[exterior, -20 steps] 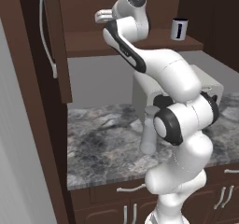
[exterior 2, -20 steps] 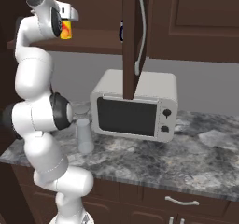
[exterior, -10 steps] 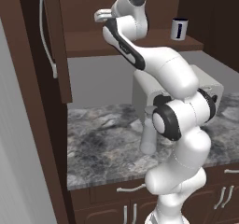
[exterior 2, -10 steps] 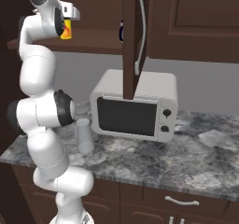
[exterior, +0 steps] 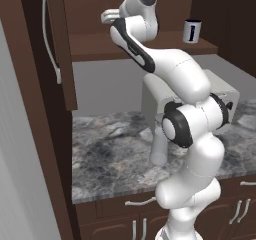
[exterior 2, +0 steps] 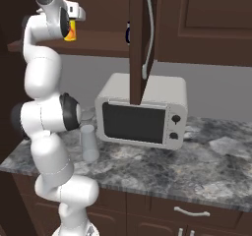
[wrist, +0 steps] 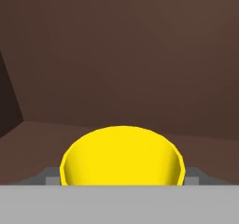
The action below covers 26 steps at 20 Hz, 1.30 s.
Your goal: There is a tray on the dining counter. Grab the cup, mug, and pitcher and place them on the tray. The pitcher may be placed next to the tray if it cannot fit the tray.
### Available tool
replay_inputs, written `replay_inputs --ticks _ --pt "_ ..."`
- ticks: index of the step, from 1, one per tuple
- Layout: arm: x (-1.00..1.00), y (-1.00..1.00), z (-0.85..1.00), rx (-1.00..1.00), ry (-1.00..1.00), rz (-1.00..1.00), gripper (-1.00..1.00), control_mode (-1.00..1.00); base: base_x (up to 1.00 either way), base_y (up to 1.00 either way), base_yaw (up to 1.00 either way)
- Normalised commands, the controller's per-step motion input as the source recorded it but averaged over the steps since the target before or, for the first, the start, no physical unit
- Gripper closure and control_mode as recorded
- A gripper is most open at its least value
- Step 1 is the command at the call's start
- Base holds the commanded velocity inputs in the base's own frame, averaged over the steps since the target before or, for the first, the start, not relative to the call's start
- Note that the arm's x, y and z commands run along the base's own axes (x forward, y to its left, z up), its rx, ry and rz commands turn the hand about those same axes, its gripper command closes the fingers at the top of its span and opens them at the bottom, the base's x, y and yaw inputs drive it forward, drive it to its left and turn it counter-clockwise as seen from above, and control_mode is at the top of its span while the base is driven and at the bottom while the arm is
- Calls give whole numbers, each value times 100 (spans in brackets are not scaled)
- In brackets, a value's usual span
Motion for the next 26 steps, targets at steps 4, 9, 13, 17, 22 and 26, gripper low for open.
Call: replay_inputs --ticks 4,9,13,17,22,26 --pt "11 0 -10 0 0 2 100 -100 0 0 0" --pt "2 0 -3 0 0 1 100 -100 0 0 0" --pt "-11 0 0 0 -2 0 100 -100 0 0 0" --pt "-37 0 0 0 -3 0 100 -100 0 0 0" --pt "-48 -2 0 0 0 0 100 -100 0 0 0" --pt "-66 -21 2 3 0 0 100 -100 0 0 0"
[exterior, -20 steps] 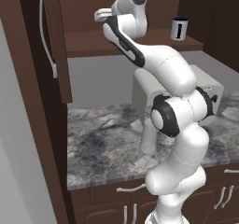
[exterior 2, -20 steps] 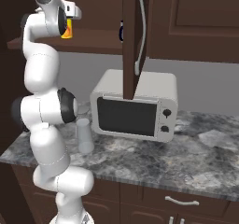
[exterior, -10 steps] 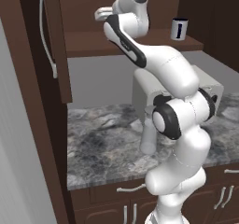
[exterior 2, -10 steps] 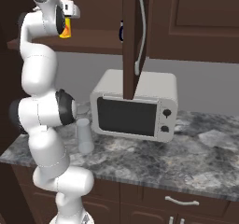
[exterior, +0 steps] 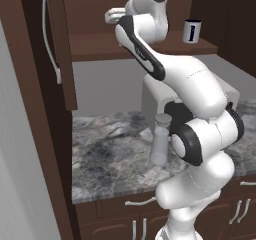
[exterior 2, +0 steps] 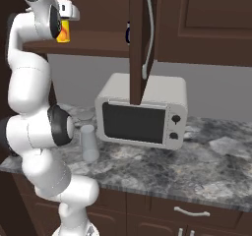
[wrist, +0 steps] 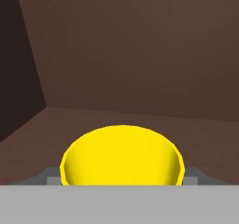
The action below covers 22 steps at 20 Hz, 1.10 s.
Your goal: There is a tray on the dining counter. Grab the cup, mug, and pitcher and place them on the tray. The pitcher may be placed next to the tray if it cannot fit the tray.
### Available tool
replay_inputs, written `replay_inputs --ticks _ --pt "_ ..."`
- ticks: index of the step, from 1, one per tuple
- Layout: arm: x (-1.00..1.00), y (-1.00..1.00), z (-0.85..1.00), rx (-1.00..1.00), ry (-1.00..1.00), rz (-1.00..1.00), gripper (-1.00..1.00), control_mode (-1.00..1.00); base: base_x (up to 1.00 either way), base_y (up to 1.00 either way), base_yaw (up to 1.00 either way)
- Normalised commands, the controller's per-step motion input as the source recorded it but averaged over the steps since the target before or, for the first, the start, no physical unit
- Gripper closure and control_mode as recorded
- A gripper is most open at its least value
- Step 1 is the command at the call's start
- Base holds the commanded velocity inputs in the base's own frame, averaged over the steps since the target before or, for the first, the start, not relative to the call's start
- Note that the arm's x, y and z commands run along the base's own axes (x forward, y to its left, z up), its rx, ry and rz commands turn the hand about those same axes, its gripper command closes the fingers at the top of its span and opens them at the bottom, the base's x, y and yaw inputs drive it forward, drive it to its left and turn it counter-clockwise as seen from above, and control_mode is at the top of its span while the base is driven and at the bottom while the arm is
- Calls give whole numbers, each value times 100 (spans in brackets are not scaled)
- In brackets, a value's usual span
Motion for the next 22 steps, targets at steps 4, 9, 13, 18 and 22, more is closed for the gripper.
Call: replay_inputs --ticks 4,9,13,18,22 --pt "-78 -35 0 3 -1 0 100 -100 0 0 0" --pt "-78 -46 0 5 -2 0 100 -100 0 0 0" --pt "-86 -45 0 5 -1 0 100 -100 0 0 0" --pt "-78 -38 0 3 0 0 100 -100 0 0 0" --pt "-78 -28 -7 0 0 0 100 -100 0 0 0"
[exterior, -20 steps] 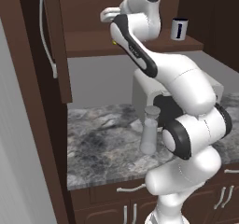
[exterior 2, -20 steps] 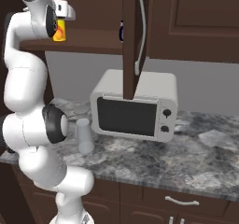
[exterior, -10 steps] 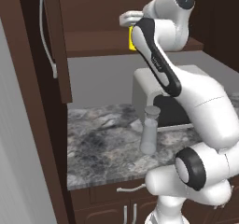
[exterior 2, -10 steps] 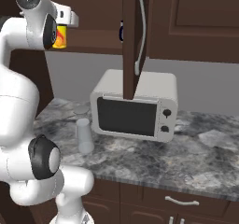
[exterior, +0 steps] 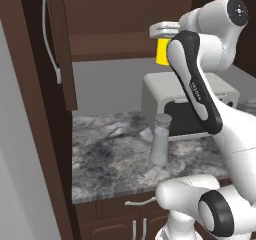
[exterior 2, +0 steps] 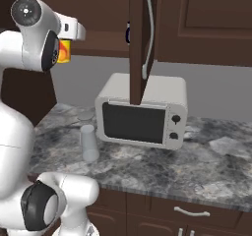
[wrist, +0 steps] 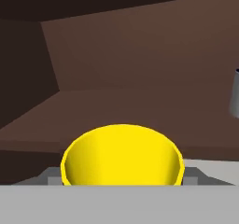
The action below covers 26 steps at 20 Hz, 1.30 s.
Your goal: There is a tray on the dining counter. Grab the cup, mug, and pitcher and place them on the tray. The pitcher may be placed next to the tray if it cannot fit the tray.
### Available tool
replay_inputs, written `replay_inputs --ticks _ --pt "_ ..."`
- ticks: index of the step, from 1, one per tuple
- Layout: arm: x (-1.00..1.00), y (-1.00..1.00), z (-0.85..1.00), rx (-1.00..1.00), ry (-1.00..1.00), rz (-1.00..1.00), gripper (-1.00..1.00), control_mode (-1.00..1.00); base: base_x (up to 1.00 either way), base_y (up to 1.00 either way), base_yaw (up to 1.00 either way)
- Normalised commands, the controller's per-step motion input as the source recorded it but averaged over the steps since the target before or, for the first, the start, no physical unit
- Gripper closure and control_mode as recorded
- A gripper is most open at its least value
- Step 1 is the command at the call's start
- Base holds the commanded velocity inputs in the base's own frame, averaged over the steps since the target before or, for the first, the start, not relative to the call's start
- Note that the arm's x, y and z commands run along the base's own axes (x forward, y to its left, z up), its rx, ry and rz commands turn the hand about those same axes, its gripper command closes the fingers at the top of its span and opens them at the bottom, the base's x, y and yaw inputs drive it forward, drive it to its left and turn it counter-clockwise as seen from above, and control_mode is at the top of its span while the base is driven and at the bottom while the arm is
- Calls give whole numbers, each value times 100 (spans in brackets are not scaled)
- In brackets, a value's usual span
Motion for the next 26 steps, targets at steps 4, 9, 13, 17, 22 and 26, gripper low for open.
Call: replay_inputs --ticks 4,9,13,17,22,26 --pt "-74 -13 -17 0 0 0 100 -100 0 0 0" --pt "-60 -4 -24 0 1 0 100 -100 0 0 0" --pt "-43 0 -25 0 0 0 100 -100 0 0 0" --pt "-25 0 -14 0 0 0 100 -100 0 0 0" --pt "-22 0 -3 0 0 0 100 -100 0 0 0" --pt "-25 0 -14 0 0 0 100 -100 0 0 0"
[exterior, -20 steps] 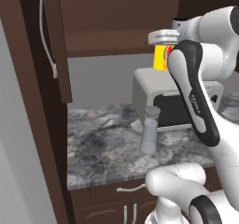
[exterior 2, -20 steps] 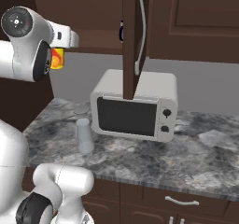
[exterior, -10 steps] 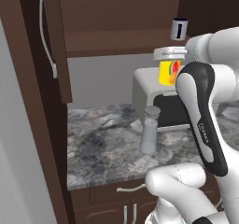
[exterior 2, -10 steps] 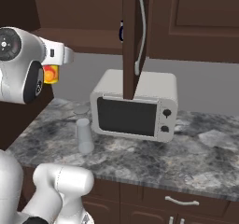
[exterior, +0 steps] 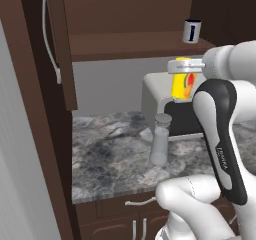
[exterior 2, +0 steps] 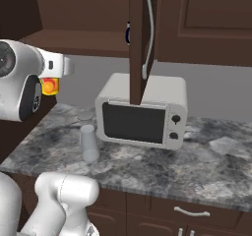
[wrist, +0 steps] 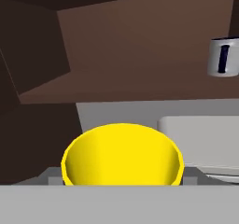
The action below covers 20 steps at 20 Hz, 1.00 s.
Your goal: There is a tray on the dining counter. Grab the cup, mug, and pitcher and place them on the tray. The pitcher may be placed next to the tray if it cannot fit the tray.
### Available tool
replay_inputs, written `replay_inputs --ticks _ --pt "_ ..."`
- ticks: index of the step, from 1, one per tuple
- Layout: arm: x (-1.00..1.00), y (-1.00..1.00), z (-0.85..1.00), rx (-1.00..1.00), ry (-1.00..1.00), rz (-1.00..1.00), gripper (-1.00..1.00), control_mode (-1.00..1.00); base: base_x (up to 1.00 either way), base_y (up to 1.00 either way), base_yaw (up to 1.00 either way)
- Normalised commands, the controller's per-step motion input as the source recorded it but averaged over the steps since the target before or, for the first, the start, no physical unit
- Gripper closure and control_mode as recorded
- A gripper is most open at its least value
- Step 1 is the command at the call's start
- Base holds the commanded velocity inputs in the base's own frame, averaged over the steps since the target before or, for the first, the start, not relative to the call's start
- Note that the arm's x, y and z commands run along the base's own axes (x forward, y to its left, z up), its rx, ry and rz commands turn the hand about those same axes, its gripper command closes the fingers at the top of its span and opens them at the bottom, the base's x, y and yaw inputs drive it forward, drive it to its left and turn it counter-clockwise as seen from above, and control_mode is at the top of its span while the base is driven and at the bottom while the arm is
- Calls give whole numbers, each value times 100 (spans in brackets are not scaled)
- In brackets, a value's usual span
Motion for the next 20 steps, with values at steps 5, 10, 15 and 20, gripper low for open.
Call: replay_inputs --ticks 5,10,15,20 --pt "-15 0 -13 0 0 0 100 -100 0 0 0" --pt "-2 0 0 0 0 0 100 100 -6 0 0" --pt "0 0 0 0 0 0 100 100 -68 -5 10" --pt "0 0 0 0 0 0 100 100 -92 -14 31"
